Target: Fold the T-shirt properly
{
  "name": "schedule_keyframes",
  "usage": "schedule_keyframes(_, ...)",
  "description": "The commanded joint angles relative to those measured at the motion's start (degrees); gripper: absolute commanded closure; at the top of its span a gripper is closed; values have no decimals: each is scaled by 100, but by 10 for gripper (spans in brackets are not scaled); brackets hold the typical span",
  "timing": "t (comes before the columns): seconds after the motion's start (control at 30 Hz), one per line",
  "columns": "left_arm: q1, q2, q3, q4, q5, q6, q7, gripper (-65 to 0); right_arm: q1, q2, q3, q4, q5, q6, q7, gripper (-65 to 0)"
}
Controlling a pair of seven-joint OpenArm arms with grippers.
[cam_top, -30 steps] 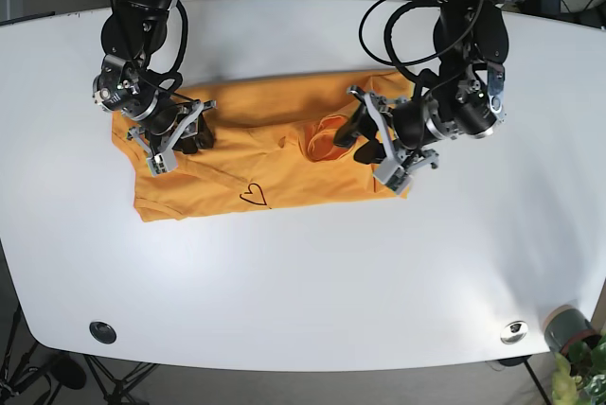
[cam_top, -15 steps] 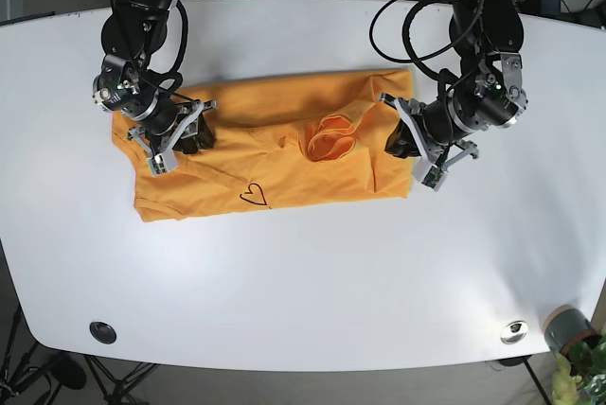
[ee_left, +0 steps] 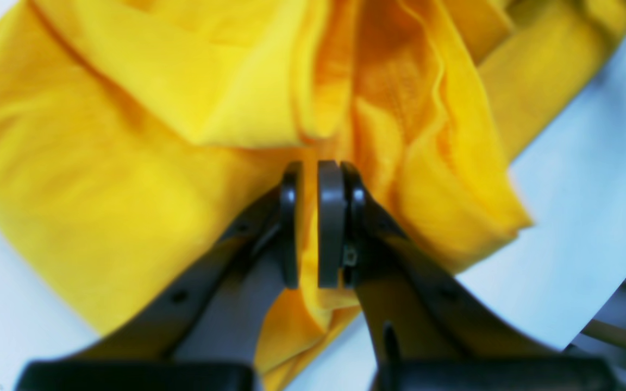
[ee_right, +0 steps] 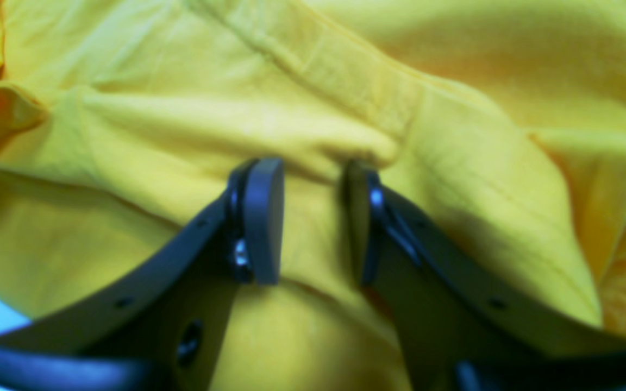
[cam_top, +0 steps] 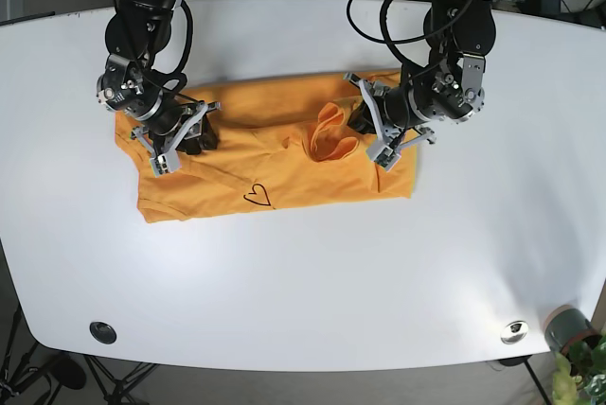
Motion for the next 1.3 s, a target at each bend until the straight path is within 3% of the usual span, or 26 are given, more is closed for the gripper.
schedule_keyframes(0.0,-49,-5,21,77,-71,3,-88,-25,-5,4,-22,-2,-143,-3,-268,-189)
schedule_keyframes(0.2,-32,-5,135,60,-62,3,-88,-26,-14,4,-5,7,-143,-3,-268,-189)
schedule_keyframes(0.47,-111,30,1120,-283,-62,-6,-106,-28,-5,4,-13,7,-143,-3,-268,-189)
schedule_keyframes(0.63,-375,30,1832,-397,-71,12,-378,-28,-5,4,-22,33,-143,-3,-268,-189)
schedule_keyframes(0.93,-357,-14,1814,-10,-80,12,-369,-28,-23,4,-13,33,-143,-3,-268,-189)
schedule_keyframes(1.27,-340,-383,1041,209,-71,12,-352,-28,-14,4,-13,33,-143,-3,-268,-189)
